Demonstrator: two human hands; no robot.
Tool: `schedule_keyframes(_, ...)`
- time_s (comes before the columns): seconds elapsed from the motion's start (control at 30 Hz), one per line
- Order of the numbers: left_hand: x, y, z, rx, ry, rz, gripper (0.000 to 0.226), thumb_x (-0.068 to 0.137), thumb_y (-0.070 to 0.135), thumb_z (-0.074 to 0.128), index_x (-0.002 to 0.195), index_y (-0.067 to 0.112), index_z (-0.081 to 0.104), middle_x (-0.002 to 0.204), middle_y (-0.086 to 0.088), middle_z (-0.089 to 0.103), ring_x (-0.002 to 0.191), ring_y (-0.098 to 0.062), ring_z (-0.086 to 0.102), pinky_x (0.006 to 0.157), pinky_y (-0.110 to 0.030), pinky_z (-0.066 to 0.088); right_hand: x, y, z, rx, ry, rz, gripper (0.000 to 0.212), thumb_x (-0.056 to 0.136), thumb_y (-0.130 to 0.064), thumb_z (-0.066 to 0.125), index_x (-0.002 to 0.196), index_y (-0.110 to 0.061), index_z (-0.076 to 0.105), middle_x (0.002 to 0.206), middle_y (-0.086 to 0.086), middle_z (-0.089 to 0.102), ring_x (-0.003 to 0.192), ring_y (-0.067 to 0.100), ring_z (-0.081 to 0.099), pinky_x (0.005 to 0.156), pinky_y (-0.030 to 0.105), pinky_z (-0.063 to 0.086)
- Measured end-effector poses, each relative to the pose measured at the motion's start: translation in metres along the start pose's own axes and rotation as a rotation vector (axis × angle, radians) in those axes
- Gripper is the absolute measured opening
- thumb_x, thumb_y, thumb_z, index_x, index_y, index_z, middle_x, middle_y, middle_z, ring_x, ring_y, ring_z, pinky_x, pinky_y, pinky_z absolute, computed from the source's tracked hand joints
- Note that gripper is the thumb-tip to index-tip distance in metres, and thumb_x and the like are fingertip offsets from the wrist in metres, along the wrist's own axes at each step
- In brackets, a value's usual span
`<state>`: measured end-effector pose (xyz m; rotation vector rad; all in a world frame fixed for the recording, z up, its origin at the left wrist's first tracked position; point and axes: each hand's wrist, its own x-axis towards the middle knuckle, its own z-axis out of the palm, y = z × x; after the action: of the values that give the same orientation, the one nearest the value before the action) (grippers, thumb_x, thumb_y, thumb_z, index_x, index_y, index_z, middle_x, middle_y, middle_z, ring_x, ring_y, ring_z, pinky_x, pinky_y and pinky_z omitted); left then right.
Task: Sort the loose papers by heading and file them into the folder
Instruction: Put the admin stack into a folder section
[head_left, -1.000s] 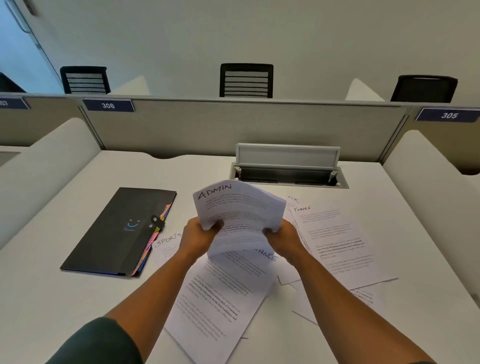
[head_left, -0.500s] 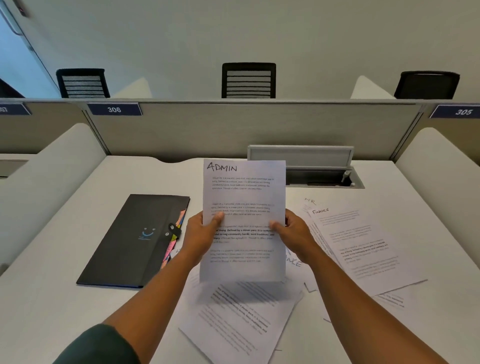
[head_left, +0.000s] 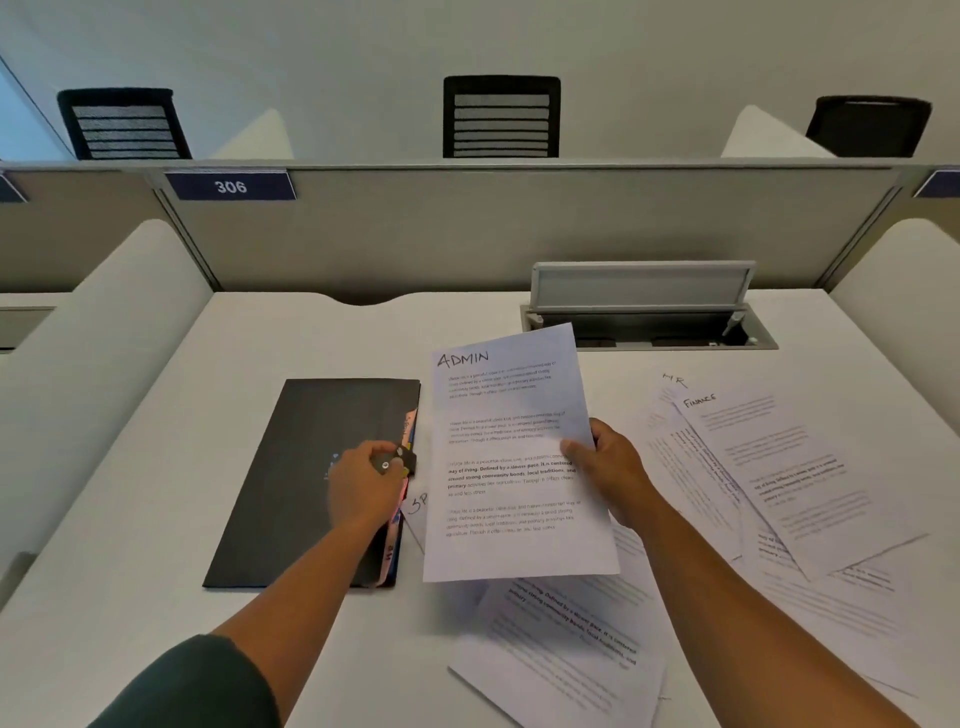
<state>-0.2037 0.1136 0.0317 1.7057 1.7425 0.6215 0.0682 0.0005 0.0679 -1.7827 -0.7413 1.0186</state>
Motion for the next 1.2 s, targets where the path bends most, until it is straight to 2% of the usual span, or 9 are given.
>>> schedule_keyframes(0.1,0.010,-0.020,-0.004,0.241,-0.003,0.033,0.043,0.082,0.035,0.073,0.122,0.024,0.060,0.124,-0.007,0.059,0.117,-0.026,0.052,0.094,-0.044,0.049,0.001,0.003,0.007,0.009,0.020,0.027,0.029,0.094,-0.017,0.059,0.123,-0.016,0.059,0.113,0.003,0.068,0.096,0.022,0.067,0.078,0.032,0.055)
schedule_keyframes(0.2,0.017,-0.032,-0.001,0.382,-0.087,0.017,0.063,0.079,0.045,0.074,0.132,0.023,0.049,0.137,-0.011,0.048,0.135,-0.031,0.037,0.109,-0.054,0.036,0.003,0.005,0.014,-0.007,0.032,0.051,0.028,0.095,-0.017,0.058,0.123,-0.017,0.058,0.113,0.003,0.068,0.094,0.020,0.066,0.069,0.027,0.052)
schedule_keyframes(0.4,0.025,-0.043,0.007,0.503,-0.247,0.057,0.075,0.081,0.050,0.069,0.143,0.027,0.034,0.154,-0.007,0.033,0.150,-0.030,0.012,0.113,-0.068,0.016,0.010,0.007,0.023,-0.021,0.057,0.067,0.029,0.095,-0.016,0.058,0.124,-0.015,0.058,0.114,0.003,0.067,0.093,0.019,0.066,0.067,0.025,0.051)
schedule_keyframes(0.53,0.026,-0.040,0.006,0.482,-0.308,0.046,0.083,0.077,0.049,0.074,0.146,0.027,0.031,0.151,-0.005,0.036,0.144,-0.028,0.029,0.112,-0.067,0.024,0.010,0.009,0.027,-0.026,0.056,0.074,0.029,0.095,-0.017,0.058,0.124,-0.016,0.058,0.114,0.002,0.067,0.092,0.019,0.066,0.069,0.027,0.052)
schedule_keyframes(0.73,0.026,-0.040,0.003,0.412,-0.326,0.019,0.076,0.081,0.037,0.072,0.144,0.023,0.031,0.146,-0.008,0.040,0.131,-0.031,0.046,0.105,-0.061,0.040,0.011,0.015,0.029,0.013,0.065,0.093,0.028,0.094,-0.015,0.059,0.123,-0.017,0.058,0.115,0.004,0.067,0.098,0.024,0.066,0.081,0.036,0.055)
schedule_keyframes(0.87,0.024,-0.031,-0.001,0.407,-0.369,0.080,0.046,0.089,0.024,0.061,0.126,0.019,0.034,0.128,-0.009,0.048,0.097,-0.024,0.060,0.080,-0.037,0.054,0.009,0.013,0.031,0.034,0.063,0.089,0.025,0.095,-0.014,0.058,0.119,-0.020,0.059,0.111,0.000,0.067,0.094,0.017,0.065,0.069,0.027,0.052)
schedule_keyframes(0.93,0.022,-0.025,-0.003,0.470,-0.379,0.115,0.034,0.092,0.016,0.054,0.116,0.020,0.031,0.118,-0.009,0.050,0.084,-0.023,0.062,0.069,-0.035,0.054,0.008,0.012,0.033,0.025,0.061,0.077,0.026,0.095,-0.015,0.057,0.121,-0.019,0.058,0.111,-0.001,0.067,0.094,0.017,0.065,0.069,0.026,0.051)
schedule_keyframes(1.1,0.016,-0.015,-0.013,0.803,-0.382,0.255,0.032,0.098,0.019,0.049,0.129,0.012,0.042,0.143,-0.017,0.040,0.099,-0.033,0.066,0.079,-0.040,0.058,0.008,0.012,0.039,0.010,0.048,0.068,0.028,0.095,-0.016,0.057,0.123,-0.017,0.058,0.112,-0.001,0.066,0.097,0.019,0.065,0.069,0.024,0.050)
schedule_keyframes(1.2,0.012,-0.010,-0.019,0.945,-0.308,0.277,0.027,0.098,0.026,0.049,0.122,0.013,0.054,0.136,-0.013,0.049,0.094,-0.025,0.067,0.076,-0.032,0.054,0.008,0.012,0.042,0.017,0.040,0.065,0.028,0.095,-0.016,0.056,0.123,-0.017,0.058,0.112,0.000,0.066,0.096,0.018,0.065,0.070,0.025,0.051)
